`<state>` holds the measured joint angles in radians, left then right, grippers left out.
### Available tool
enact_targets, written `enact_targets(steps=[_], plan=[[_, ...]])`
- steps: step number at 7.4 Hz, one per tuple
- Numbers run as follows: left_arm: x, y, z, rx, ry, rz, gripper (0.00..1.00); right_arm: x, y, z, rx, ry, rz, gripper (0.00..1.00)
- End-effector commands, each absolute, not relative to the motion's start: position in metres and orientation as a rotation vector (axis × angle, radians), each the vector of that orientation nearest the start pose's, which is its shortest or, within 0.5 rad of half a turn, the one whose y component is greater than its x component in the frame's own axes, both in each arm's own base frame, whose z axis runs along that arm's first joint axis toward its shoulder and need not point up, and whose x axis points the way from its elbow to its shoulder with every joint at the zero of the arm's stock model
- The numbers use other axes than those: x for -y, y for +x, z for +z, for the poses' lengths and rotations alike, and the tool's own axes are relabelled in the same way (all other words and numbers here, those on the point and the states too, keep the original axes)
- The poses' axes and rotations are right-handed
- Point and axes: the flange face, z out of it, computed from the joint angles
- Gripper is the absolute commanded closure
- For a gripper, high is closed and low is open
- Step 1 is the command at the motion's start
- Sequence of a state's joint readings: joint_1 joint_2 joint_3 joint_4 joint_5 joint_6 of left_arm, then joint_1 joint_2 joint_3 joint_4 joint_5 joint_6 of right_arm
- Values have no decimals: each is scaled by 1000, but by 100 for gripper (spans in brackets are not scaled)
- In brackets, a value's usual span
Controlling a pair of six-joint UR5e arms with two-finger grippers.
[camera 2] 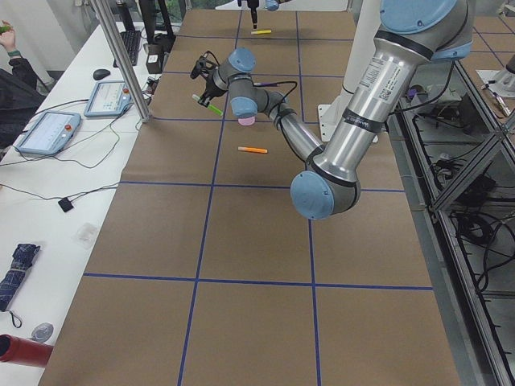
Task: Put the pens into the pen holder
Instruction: 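Carry the green marker farther from the robot with the left gripper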
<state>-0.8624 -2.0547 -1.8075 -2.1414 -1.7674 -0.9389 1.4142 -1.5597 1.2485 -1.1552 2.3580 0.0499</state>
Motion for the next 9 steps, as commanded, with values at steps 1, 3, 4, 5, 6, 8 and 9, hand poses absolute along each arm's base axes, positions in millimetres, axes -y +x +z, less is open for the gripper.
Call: enact_targets(steps=[1, 3, 4, 5, 6, 8, 9], plan=[[540, 315, 212, -1055, 749, -70, 100, 484, -19, 783, 792, 32, -165, 1], [540, 316, 212, -1056, 748, -69, 100, 484, -22, 793, 772, 43, -176, 1], [540, 316, 213, -1055, 747, -69, 100, 487, -26, 793, 752, 45, -187, 1], [541, 317, 213, -1054, 746, -69, 100, 489, -30, 792, 750, 44, -192, 1], [542, 318, 215, -1050, 744, -68, 100, 490, -32, 792, 750, 40, -192, 3], [542, 318, 215, -1049, 743, -69, 100, 489, -35, 793, 752, 34, -197, 21], [542, 318, 215, -1049, 743, -69, 100, 489, -35, 793, 753, 34, -197, 32]])
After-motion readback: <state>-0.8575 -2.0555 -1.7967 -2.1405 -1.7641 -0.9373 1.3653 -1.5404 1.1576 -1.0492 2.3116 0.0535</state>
